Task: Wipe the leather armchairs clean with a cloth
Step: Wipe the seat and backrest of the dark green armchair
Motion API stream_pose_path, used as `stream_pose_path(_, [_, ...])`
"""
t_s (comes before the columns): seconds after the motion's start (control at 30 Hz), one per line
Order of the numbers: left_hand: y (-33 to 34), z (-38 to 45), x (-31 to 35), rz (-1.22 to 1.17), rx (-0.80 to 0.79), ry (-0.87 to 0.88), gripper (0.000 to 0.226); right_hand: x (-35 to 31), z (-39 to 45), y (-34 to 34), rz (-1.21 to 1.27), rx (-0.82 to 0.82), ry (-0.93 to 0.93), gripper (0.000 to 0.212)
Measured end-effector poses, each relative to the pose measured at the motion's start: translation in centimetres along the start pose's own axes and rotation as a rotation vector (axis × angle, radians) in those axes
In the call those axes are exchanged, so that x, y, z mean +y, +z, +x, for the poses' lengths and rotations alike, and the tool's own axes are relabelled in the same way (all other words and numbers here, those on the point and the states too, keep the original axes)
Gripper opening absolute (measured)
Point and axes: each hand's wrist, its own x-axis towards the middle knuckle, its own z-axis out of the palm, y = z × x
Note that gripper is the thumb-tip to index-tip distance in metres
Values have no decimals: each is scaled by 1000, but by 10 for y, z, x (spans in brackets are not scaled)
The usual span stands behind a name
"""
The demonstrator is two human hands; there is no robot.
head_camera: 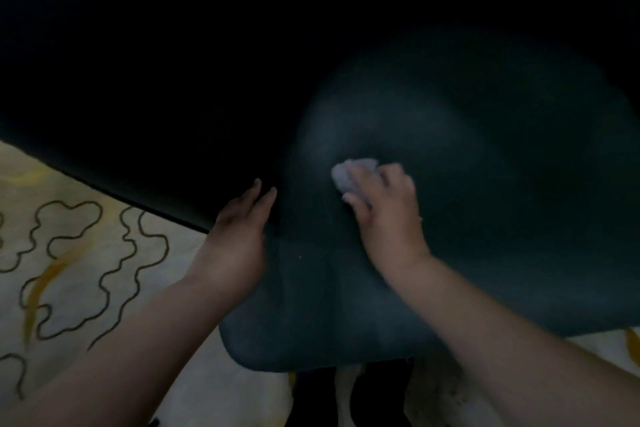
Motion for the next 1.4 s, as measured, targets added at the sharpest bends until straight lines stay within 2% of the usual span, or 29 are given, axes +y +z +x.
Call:
stream_pose_path(0.07, [1,-3,0,-16,10,-2,71,-12,-12,7,55,-81,-77,41])
stream_pose_path(0.17, [3,-6,-2,-44,24,2,71,-3,1,7,55,28,-1,39])
stream_pose_path(0.23, [4,-7,-5,-43,28,10,72,-4,3,11,37,29,13,39])
stream_pose_path(0.33, [6,-6,-6,-35,38,12,71,-24,-23,23,-38,-75,-169,41])
stream_pose_path(0.5, [6,-7,-4,-96,20,-16,71,-32,-67,29,-16,-319,-433,42])
stream_pose_path(0.57, [5,-7,-5,-93,36,-8,69,-25,-54,24,-94,-290,-489,41])
stream_pose_path(0.63, [5,-7,-6,-77,55,4,69,-13,-28,18,-141,-159,-416,39])
stream_pose_path(0.7, [5,-7,-6,-76,73,12,70,-3,-6,10,-95,-28,-223,39])
stream_pose_path(0.77, [6,-8,-5,-80,87,3,70,-7,-7,11,-60,3,-135,39])
stream_pose_path(0.87, [8,-7,2,-82,105,-25,69,-17,-28,17,-69,-126,-359,44])
stream_pose_path(0.93, [9,-4,7,-79,112,-17,69,-9,-18,11,-91,-173,-420,44])
stream_pose_path(1.0, [8,0,10,-84,117,-8,69,7,8,2,-131,-80,-321,40])
stream_pose_path(1.07, [6,6,12,-105,132,-11,69,25,38,-10,-153,41,-142,37])
stream_pose_path(1.13, [3,12,14,-118,151,-19,69,36,62,-19,-112,87,4,37])
stream_pose_path(1.2, [0,20,17,-112,171,-16,70,28,72,-16,-66,72,-51,36])
stream_pose_path(1.3, [-2,30,22,-96,197,-20,71,2,67,0,-34,-64,-292,34])
stream_pose_path(1.4, [-2,37,27,-95,198,-10,71,-2,74,7,-53,-135,-328,35])
